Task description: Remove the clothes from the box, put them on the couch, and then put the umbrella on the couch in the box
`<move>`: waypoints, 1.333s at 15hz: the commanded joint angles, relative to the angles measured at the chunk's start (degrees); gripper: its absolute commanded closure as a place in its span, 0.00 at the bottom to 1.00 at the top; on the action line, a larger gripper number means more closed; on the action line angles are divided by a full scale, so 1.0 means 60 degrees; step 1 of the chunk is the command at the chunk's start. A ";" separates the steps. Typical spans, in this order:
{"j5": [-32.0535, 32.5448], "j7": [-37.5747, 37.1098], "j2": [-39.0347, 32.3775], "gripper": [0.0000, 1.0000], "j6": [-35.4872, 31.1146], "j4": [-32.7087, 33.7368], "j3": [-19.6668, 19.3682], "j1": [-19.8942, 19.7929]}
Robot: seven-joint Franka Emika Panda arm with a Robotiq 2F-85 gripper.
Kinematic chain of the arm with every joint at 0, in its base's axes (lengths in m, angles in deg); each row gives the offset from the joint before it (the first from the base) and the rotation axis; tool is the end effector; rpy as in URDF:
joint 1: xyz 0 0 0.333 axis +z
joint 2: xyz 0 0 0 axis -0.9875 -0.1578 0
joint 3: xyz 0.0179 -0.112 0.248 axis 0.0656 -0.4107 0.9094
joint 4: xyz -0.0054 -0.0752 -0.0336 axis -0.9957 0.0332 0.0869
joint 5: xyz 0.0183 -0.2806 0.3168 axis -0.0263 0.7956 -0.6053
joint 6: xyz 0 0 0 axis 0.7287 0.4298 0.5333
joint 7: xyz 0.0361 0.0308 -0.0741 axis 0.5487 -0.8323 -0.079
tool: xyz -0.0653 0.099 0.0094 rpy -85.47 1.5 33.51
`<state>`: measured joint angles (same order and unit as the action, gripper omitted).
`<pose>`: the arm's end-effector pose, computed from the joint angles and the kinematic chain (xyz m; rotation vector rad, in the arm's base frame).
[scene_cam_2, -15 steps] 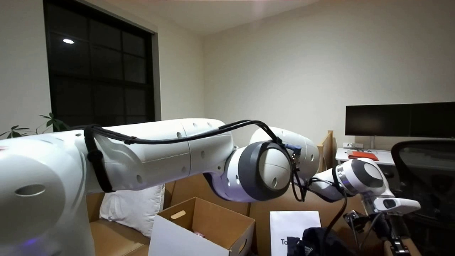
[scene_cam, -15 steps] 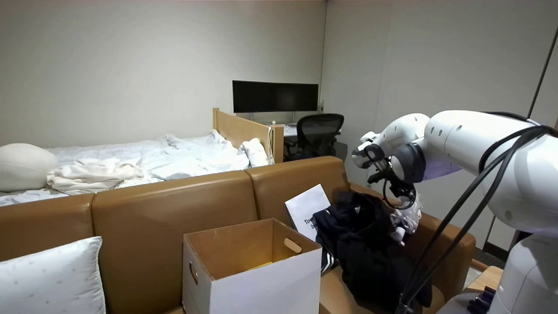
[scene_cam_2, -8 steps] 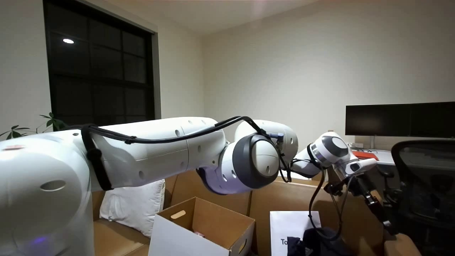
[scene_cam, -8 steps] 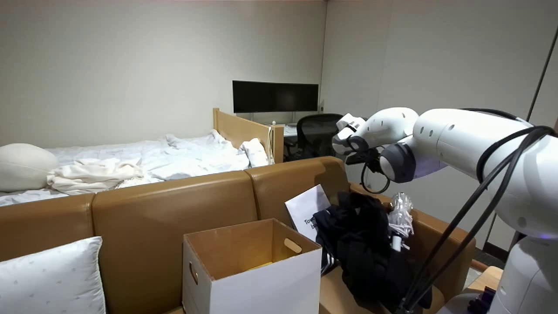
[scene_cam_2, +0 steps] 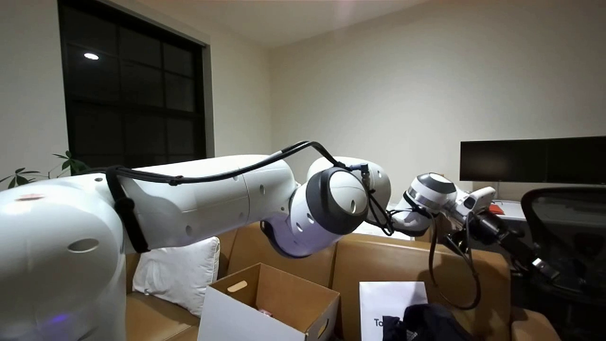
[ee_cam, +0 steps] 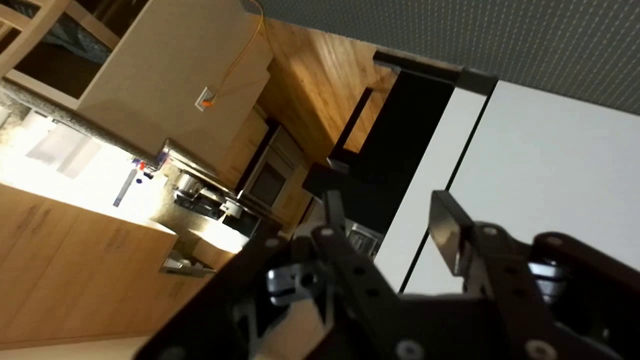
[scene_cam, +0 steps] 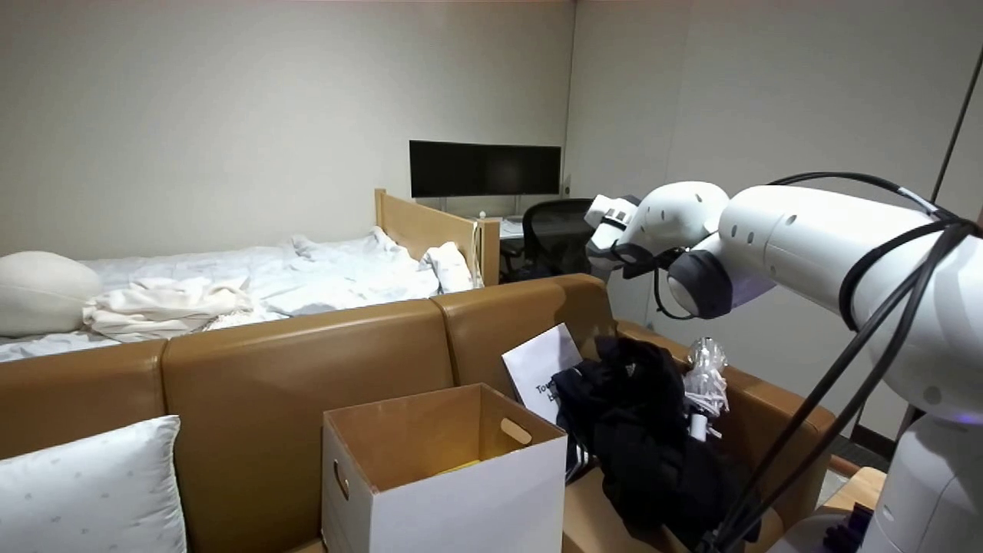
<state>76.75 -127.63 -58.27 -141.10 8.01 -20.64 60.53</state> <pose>0.6400 -0.4495 0.2218 1.3738 -1.5496 0.2493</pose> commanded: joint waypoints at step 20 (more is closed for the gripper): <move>-0.1846 0.2351 0.3357 0.00 0.3559 -0.0061 0.1800 -0.1046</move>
<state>69.10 -115.78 -43.95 -123.66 8.43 -12.45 57.94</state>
